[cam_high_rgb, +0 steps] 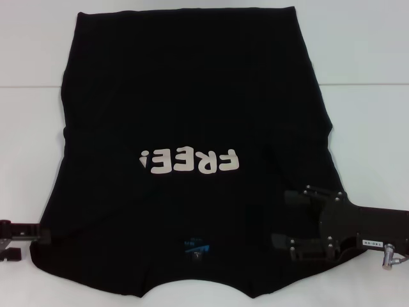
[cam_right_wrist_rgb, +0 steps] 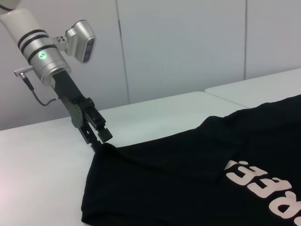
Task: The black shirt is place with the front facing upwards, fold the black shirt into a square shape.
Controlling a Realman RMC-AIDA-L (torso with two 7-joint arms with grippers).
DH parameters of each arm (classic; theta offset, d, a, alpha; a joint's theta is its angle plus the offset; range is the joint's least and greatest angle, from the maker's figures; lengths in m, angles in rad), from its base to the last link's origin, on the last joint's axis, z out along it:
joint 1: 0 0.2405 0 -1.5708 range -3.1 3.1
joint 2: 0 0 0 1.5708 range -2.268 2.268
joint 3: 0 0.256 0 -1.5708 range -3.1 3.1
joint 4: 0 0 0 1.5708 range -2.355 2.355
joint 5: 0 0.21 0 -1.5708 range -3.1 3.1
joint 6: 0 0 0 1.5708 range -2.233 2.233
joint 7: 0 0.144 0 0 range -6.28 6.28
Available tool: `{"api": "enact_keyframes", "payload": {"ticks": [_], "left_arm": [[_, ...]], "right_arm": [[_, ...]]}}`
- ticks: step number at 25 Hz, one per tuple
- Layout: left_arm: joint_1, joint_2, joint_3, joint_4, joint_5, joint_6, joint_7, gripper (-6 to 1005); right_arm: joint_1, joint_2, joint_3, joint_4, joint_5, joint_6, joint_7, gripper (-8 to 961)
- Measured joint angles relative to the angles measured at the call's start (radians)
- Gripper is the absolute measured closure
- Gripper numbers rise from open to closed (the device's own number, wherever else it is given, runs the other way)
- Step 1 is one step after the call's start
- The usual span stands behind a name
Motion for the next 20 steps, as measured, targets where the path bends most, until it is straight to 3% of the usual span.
{"api": "enact_keyframes", "payload": {"ticks": [20], "left_arm": [[-0.011,-0.005,0.012,-0.014,-0.009,-0.009,0.000,204]], "right_arm": [[0.003,0.000,0.005,0.000,0.000,-0.007,0.000,9]]}}
